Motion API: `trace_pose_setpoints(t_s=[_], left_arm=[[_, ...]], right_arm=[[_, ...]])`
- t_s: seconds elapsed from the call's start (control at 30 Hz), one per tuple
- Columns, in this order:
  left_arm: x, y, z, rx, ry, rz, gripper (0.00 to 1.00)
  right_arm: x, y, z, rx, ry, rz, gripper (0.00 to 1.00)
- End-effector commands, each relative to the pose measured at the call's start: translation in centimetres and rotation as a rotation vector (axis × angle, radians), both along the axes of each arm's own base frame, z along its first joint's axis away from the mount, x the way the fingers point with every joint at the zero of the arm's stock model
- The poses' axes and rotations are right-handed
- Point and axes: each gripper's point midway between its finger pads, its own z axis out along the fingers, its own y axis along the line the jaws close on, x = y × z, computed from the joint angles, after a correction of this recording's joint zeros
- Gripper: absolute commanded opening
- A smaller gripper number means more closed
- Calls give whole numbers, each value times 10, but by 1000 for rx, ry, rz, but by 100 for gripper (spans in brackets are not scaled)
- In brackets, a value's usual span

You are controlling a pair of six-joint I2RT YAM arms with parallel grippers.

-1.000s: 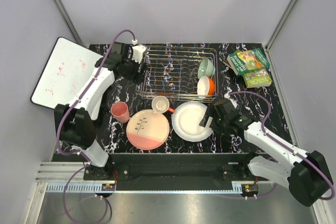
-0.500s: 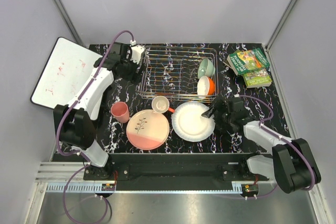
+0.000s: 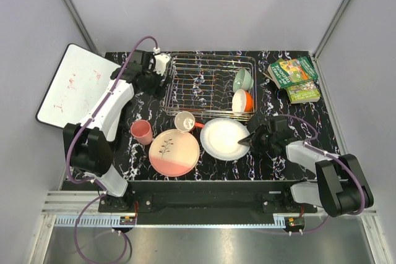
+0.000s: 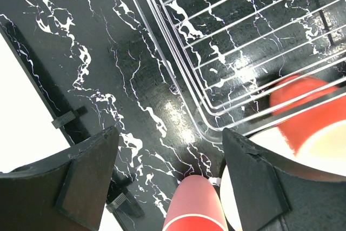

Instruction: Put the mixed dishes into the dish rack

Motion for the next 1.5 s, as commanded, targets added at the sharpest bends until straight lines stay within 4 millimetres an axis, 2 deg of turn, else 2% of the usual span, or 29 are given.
trace_pose_setpoints(t_s=[0.0,0.03,0.1,0.13,0.3,0.4,0.43,0.5,0.53,0.6,0.63,0.77,0.9,0.97,1.07,1.1,1.17,1.2,1.27,1.3,1.37,1.47], left_arm=[[-1,5,11,-4,-41,9,81],[0,4,9,-5,-41,7,81],[0,5,7,0,-38,7,81],[0,6,6,0,-39,8,81],[3,3,4,-12,-34,7,81],[4,0,3,-26,-30,5,81],[4,-1,4,-28,-31,3,81],[5,-1,3,-29,-29,2,81],[5,-1,1,-28,-26,2,81],[6,-2,1,-32,-25,-1,81],[6,-3,1,-35,-24,-2,80],[9,-5,3,-45,-27,0,80],[7,-4,5,-45,-31,1,80],[5,-4,4,-45,-29,-1,80],[4,-3,3,-42,-30,-2,80],[4,-3,3,-42,-30,-1,80],[4,-2,3,-42,-31,0,80],[5,-1,4,-43,-33,4,80],[6,-1,4,-45,-34,7,80],[5,-1,5,-47,-34,8,80],[5,0,6,-48,-35,10,80],[5,0,8,-51,-41,13,80]], right_arm=[[-36,-19,-38,-132,209,9,16],[-37,-21,-35,-139,210,9,11],[-37,-26,-31,-162,191,-11,6],[-37,-27,-23,-159,159,-7,4],[-38,-35,1,-180,84,-40,3],[-53,-42,11,-219,104,-21,0],[-49,-41,24,-216,58,-14,0],[-52,-39,37,-220,22,19,0],[-47,-34,56,-212,-41,35,0],[-47,-30,72,-211,-81,65,0],[-42,-25,89,-206,-124,75,0],[-41,-8,109,-232,-176,136,0],[-31,-5,123,-243,-201,139,0],[-24,-4,139,-242,-236,131,0],[-17,-4,168,-242,-296,129,0],[-14,-4,187,-238,-329,121,0],[-11,-4,209,-239,-382,128,0],[-6,-3,234,-228,-434,120,0],[1,-1,257,-238,-497,137,0],[10,1,276,-242,-531,138,0],[25,1,290,-299,-580,157,0],[69,6,321,-415,-717,194,0]])
